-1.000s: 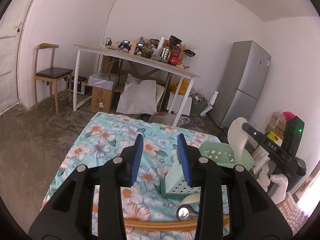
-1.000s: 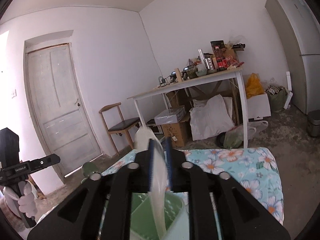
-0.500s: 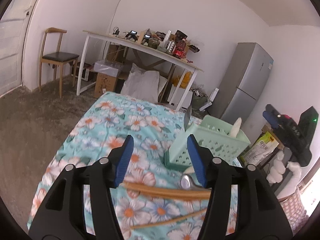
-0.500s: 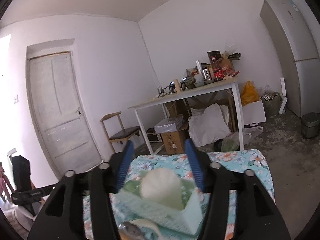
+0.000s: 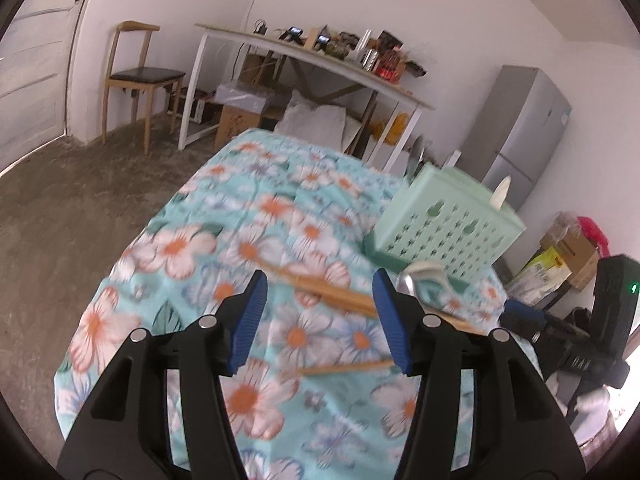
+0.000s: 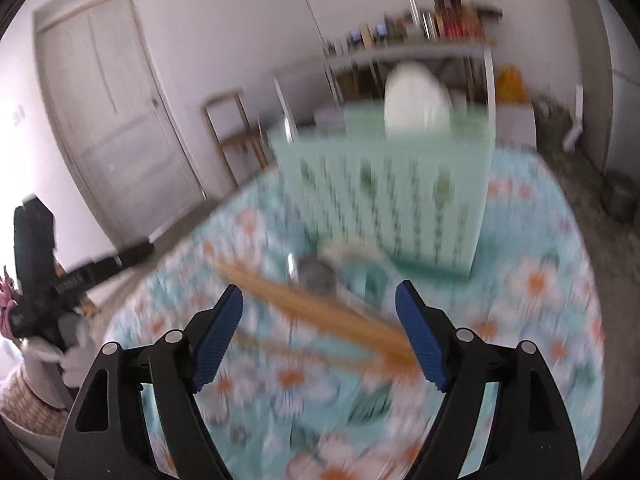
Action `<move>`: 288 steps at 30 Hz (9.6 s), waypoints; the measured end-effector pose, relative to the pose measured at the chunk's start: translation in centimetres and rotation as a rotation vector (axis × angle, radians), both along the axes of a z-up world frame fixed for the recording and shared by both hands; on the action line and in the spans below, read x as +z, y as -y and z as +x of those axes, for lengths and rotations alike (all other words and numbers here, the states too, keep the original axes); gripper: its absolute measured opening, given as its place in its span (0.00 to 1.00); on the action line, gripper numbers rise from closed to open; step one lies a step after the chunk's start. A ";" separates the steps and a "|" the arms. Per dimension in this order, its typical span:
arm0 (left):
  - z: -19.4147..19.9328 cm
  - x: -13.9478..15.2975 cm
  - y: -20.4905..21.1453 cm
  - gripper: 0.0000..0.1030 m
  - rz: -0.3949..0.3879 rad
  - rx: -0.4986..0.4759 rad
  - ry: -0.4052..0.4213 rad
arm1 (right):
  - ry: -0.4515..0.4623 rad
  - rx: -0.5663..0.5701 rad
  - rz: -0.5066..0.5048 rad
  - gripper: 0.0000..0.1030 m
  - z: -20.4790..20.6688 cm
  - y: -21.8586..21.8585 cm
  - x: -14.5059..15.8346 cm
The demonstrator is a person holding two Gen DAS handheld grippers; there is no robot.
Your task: Organize utensils
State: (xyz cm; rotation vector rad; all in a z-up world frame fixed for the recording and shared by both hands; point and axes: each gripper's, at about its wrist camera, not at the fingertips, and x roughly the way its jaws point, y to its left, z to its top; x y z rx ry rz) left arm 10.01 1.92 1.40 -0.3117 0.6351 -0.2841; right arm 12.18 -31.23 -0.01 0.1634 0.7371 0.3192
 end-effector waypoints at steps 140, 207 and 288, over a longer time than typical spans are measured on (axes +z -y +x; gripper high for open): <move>-1.3 -3.5 -0.1 0.25 -0.110 -0.126 -0.361 | -0.022 -0.145 0.420 0.28 1.0 7.3 -5.4; -0.4 -7.1 -0.8 0.12 -0.032 -0.017 -0.168 | -0.129 0.092 -0.212 0.33 9.7 -7.2 -3.7; 9.3 17.0 15.5 0.06 0.644 0.044 0.345 | 0.338 0.015 0.497 0.04 2.5 12.6 6.1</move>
